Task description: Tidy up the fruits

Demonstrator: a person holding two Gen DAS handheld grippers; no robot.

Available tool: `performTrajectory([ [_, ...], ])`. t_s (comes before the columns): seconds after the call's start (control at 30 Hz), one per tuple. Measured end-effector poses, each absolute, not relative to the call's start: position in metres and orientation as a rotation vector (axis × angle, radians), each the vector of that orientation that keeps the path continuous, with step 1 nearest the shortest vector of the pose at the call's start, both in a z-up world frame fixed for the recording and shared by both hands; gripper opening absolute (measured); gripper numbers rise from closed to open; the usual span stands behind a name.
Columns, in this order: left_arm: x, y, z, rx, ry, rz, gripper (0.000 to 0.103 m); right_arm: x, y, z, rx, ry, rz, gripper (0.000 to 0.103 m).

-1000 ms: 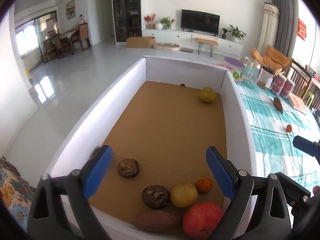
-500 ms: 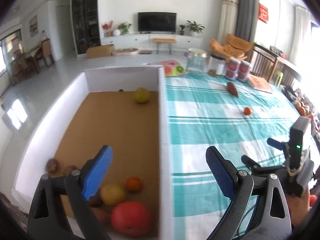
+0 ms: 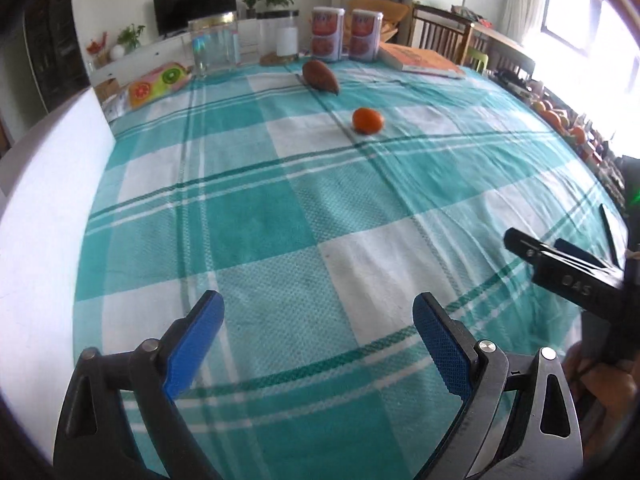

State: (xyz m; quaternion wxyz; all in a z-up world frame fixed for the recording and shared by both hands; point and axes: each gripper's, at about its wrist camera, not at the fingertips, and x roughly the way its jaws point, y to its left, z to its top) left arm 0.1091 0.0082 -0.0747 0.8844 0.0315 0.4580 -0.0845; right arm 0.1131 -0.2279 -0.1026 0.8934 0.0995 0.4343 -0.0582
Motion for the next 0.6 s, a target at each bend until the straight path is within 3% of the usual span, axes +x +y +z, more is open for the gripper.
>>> performTrajectory([
  [0.13, 0.126, 0.009, -0.096, 0.081, 0.984, -0.148, 0.098, 0.116, -0.221, -0.107, 0.163, 0.920, -0.135, 0.103],
  [0.6, 0.252, -0.070, -0.064, 0.054, 0.821, -0.275, 0.092, 0.117, -0.217, -0.109, 0.140, 0.932, -0.159, 0.103],
])
